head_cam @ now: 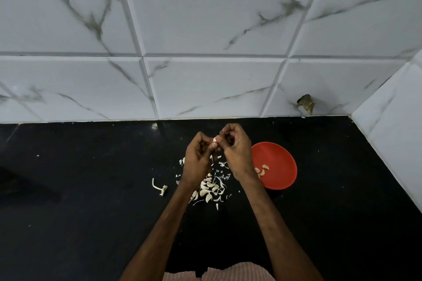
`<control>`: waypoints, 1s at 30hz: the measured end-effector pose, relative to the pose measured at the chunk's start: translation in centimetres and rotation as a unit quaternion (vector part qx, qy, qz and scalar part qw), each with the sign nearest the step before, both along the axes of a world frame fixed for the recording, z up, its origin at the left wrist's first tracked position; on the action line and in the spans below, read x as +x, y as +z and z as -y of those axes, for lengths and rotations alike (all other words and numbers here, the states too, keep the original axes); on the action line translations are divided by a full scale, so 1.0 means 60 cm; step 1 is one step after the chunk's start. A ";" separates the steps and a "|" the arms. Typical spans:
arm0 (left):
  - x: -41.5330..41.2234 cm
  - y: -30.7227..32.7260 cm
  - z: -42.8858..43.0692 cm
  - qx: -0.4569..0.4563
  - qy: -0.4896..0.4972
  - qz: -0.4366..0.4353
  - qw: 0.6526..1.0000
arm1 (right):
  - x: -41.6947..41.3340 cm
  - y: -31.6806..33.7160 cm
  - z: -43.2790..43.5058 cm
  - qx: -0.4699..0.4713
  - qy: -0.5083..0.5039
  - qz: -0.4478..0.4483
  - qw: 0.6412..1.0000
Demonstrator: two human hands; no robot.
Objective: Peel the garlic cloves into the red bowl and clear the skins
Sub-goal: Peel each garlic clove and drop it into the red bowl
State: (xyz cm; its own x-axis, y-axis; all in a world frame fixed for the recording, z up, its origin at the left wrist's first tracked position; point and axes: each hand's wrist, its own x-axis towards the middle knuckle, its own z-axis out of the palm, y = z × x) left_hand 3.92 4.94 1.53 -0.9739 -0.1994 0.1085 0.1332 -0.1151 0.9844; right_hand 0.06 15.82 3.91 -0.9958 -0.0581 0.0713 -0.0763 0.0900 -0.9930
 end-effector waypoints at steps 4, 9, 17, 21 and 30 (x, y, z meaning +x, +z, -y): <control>-0.003 0.004 -0.003 0.059 0.011 0.023 0.998 | -0.002 0.007 -0.002 -0.013 0.003 -0.042 0.999; -0.008 0.005 -0.001 0.091 0.016 0.043 0.995 | -0.009 0.007 -0.011 -0.014 -0.018 -0.060 0.998; -0.007 0.007 -0.006 0.089 0.018 0.042 0.995 | -0.007 0.011 0.001 0.040 -0.018 -0.111 0.993; -0.007 0.006 -0.009 0.090 0.035 0.057 0.994 | 0.000 0.008 0.004 0.089 -0.029 -0.165 0.982; -0.008 0.018 -0.012 0.120 0.022 0.082 0.989 | 0.006 -0.001 0.012 0.218 -0.066 -0.227 0.947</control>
State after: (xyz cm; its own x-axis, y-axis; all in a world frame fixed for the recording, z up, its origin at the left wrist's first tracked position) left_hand 3.46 5.66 2.59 -0.9643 -0.2430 -0.1053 -0.0154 -0.3455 0.9383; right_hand 0.42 15.10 3.87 -0.8692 -0.0571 0.4912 -0.4451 0.5231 -0.7268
